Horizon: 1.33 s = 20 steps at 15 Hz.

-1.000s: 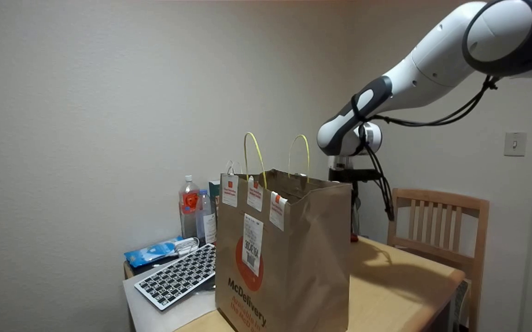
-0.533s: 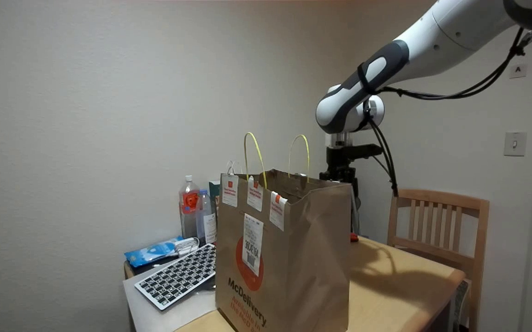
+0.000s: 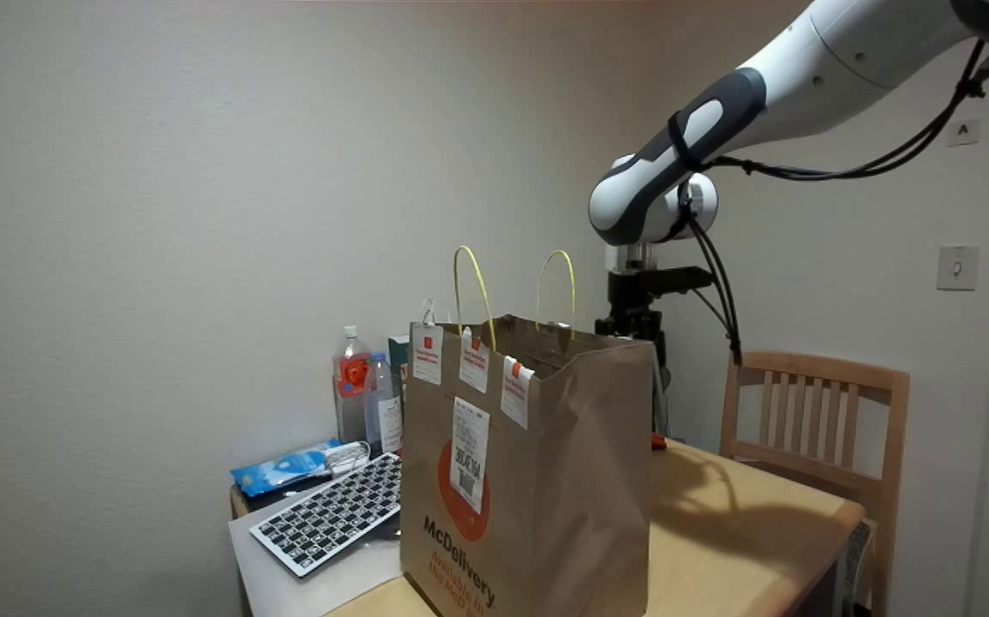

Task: Pick up the can and put it in the paper bag

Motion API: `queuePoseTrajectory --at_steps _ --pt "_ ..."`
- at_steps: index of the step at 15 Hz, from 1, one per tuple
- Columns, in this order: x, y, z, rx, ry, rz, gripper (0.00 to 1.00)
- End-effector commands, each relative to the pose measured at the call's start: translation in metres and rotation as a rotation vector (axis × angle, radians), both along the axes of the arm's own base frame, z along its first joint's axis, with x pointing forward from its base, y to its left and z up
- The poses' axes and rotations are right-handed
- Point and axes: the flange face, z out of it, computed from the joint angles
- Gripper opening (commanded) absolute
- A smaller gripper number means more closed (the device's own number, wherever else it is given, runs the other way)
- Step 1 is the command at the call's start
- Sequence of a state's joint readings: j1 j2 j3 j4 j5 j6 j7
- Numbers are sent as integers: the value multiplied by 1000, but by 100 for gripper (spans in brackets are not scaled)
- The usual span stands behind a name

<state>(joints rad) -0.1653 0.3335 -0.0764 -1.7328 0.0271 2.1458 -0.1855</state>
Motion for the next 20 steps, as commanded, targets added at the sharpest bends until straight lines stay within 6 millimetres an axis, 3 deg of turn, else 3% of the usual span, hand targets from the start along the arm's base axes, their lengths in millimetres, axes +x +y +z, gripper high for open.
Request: queuePoseTrajectory --at_steps 1,8,9,14,15,16,20 --pt "-17 20 34 45 1 103 27" --pt "-43 46 83 -2 57 14 27" --pt "-28 44 77 25 45 55 52" --pt "-35 45 83 17 44 30 52" --pt "-35 45 82 17 46 29 27" --pt "-37 49 86 20 54 64 27" --pt "-59 79 127 36 113 208 27"
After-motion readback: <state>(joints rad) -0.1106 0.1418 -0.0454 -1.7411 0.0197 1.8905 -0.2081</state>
